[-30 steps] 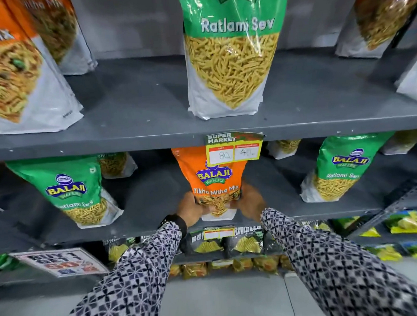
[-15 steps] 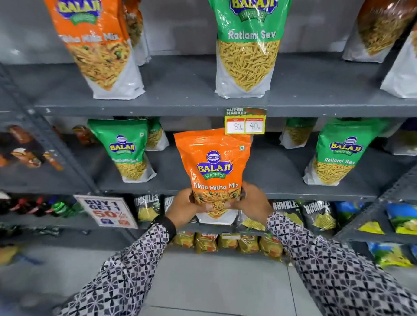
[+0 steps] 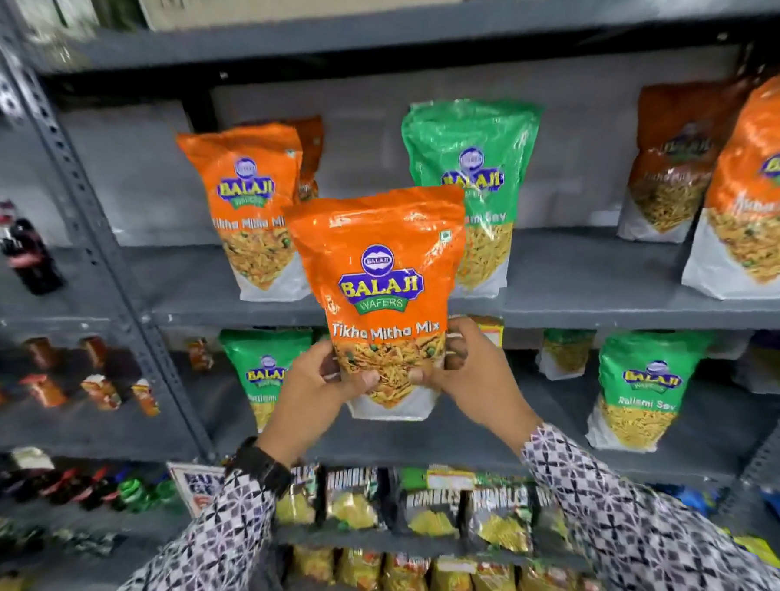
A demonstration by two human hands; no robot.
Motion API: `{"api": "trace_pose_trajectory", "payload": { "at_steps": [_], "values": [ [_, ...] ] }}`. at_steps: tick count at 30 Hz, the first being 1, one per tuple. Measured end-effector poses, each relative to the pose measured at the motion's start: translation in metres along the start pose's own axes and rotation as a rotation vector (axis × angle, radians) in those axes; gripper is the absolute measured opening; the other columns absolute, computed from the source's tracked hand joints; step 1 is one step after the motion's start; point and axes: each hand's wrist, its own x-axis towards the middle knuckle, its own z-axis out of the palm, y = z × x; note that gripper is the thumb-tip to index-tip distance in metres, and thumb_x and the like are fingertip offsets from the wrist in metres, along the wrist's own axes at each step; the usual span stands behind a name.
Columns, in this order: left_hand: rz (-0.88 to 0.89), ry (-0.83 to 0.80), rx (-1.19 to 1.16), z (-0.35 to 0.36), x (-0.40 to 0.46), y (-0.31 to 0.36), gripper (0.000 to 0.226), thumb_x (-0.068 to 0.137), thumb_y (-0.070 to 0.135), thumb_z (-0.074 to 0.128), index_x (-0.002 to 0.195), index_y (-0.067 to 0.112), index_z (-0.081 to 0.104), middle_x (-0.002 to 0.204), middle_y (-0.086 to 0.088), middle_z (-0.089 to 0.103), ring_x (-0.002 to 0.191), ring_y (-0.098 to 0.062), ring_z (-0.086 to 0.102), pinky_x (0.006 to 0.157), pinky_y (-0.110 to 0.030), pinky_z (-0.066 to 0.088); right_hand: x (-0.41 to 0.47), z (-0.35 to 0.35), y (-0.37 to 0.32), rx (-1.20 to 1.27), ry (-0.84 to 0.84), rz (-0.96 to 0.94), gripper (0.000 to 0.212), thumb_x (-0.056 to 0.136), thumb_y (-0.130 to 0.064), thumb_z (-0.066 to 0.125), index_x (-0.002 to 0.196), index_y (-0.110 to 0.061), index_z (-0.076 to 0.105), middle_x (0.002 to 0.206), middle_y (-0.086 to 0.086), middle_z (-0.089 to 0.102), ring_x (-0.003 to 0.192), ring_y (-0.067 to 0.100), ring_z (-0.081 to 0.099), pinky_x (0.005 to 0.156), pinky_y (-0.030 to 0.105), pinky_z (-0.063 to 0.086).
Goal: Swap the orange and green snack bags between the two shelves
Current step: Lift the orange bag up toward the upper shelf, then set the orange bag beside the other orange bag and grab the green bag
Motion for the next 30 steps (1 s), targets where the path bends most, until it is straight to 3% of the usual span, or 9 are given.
{"api": "trace_pose_trajectory", "payload": {
  "at_steps": [3,6,9,15,19,23,25,27,30],
  "values": [
    [0.068,0.076,-0.036,-0.006,0.033,0.026,0.036,0.083,0.001,0.082,0.117,0.008,0.071,0.1,0.005,0.082,0.089,0.0,0.076,0.075,-0.016,0.058,0.04,-0.006,-0.031,0.009,0.003,-0.08,0.058,0.075,-0.029,0.095,0.115,-0.037,0.054,0.115,-0.009,0.075,0.098,-0.003,0.075,0.08,0.018,0.061],
    [0.102,0.147,-0.076,-0.011,0.064,0.042,0.037,0.085,0.0,0.081,0.12,0.005,0.07,0.101,0.007,0.081,0.09,-0.001,0.077,0.075,-0.017,0.06,0.082,-0.002,-0.052,-0.01,0.004,-0.125,0.061,0.082,-0.026,0.091,0.132,-0.025,0.057,0.128,-0.001,0.074,0.116,0.013,0.072,0.101,0.039,0.059],
    [0.125,0.227,-0.041,-0.017,0.09,0.047,0.036,0.083,0.013,0.085,0.117,0.016,0.073,0.109,0.005,0.081,0.1,-0.011,0.077,0.088,-0.032,0.063,0.121,0.011,-0.061,-0.049,0.016,-0.145,0.056,0.089,-0.017,0.083,0.138,-0.016,0.057,0.133,0.004,0.073,0.124,0.024,0.069,0.108,0.052,0.054],
    [0.098,0.3,0.014,-0.027,0.128,0.034,0.038,0.082,0.02,0.087,0.117,0.024,0.073,0.115,0.004,0.08,0.109,-0.019,0.074,0.101,-0.05,0.058,0.165,0.04,-0.066,-0.145,0.037,-0.11,0.047,0.096,-0.018,0.074,0.138,-0.016,0.054,0.131,0.007,0.072,0.121,0.028,0.068,0.106,0.052,0.054],
    [0.098,0.302,0.058,-0.03,0.14,0.025,0.04,0.081,0.024,0.087,0.118,0.027,0.073,0.113,0.011,0.08,0.108,-0.011,0.074,0.101,-0.049,0.058,0.17,0.05,-0.059,-0.163,0.055,-0.085,0.045,0.099,-0.019,0.069,0.14,-0.017,0.052,0.127,0.009,0.073,0.118,0.029,0.069,0.099,0.042,0.054],
    [0.141,0.281,0.039,-0.03,0.142,0.018,0.047,0.083,0.024,0.087,0.126,0.027,0.069,0.122,0.008,0.077,0.116,-0.013,0.072,0.106,-0.05,0.055,0.166,0.05,-0.057,-0.136,0.057,-0.125,0.05,0.099,-0.019,0.07,0.145,-0.019,0.051,0.134,0.007,0.072,0.124,0.027,0.068,0.106,0.047,0.054],
    [0.154,0.285,-0.005,-0.027,0.139,0.017,0.058,0.082,0.025,0.088,0.134,0.028,0.064,0.129,0.01,0.074,0.119,-0.01,0.07,0.106,-0.043,0.055,0.16,0.049,-0.056,-0.13,0.071,-0.169,0.055,0.097,-0.016,0.073,0.148,-0.018,0.05,0.139,0.006,0.07,0.127,0.023,0.066,0.11,0.048,0.053],
    [0.183,0.41,-0.016,-0.023,0.13,0.019,0.066,0.081,0.035,0.088,0.14,0.032,0.057,0.133,0.014,0.069,0.118,-0.003,0.067,0.1,-0.03,0.052,0.151,0.043,-0.053,-0.109,0.126,-0.205,0.061,0.096,-0.012,0.074,0.151,-0.016,0.049,0.143,0.005,0.067,0.126,0.017,0.064,0.111,0.043,0.052],
    [0.331,0.666,0.062,-0.01,0.118,0.029,0.043,0.087,0.038,0.08,0.126,0.031,0.062,0.116,0.006,0.066,0.101,-0.008,0.065,0.083,-0.025,0.053,0.134,0.019,-0.046,-0.084,0.303,-0.288,0.06,0.095,-0.01,0.075,0.151,-0.016,0.054,0.136,0.003,0.068,0.114,0.015,0.069,0.102,0.036,0.058]
  ]
}}
